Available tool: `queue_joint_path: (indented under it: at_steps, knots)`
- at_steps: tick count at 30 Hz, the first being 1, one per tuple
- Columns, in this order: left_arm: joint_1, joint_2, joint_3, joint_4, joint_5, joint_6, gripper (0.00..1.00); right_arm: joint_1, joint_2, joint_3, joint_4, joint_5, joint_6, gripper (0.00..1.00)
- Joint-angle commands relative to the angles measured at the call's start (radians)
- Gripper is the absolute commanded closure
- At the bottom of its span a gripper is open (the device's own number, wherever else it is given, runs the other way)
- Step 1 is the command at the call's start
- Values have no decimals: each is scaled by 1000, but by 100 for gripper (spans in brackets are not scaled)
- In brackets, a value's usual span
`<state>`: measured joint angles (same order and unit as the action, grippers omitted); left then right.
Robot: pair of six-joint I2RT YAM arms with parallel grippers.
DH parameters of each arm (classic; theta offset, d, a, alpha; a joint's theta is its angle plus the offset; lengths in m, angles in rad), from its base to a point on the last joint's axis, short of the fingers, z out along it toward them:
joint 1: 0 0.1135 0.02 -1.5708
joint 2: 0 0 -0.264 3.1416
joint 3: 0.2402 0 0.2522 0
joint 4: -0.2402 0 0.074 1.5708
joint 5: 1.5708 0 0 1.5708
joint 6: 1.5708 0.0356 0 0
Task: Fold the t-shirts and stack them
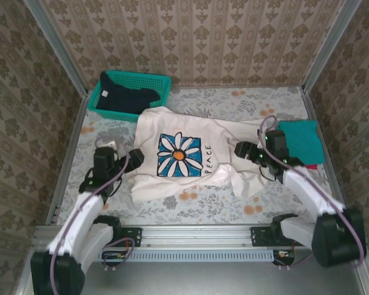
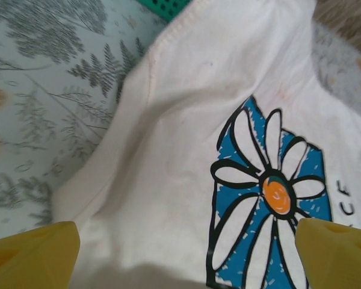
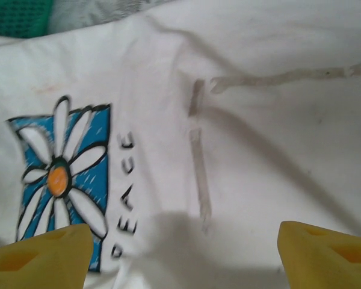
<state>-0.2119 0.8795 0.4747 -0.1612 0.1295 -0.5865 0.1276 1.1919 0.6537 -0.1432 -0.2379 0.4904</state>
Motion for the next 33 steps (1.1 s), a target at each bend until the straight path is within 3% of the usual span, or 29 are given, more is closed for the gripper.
queue_joint_path:
  at_steps: [1,5,12,21,28,33]
  knots:
    - [-73,177,86,239,-22,59,7,6,167,98,99,77,47,23]
    - [-154,390,179,319,-69,114,8,3,382,236,79,70,60,26]
    - [-167,663,297,335,-14,90,8,-25,590,371,19,85,54,28]
    - [-230,897,392,408,51,-11,10,-86,699,509,-178,109,37,27]
    - [-297,1014,513,416,44,-49,11,-167,723,526,-187,108,26,26]
    - [-320,1078,628,384,55,-54,11,-254,791,566,-185,3,64,25]
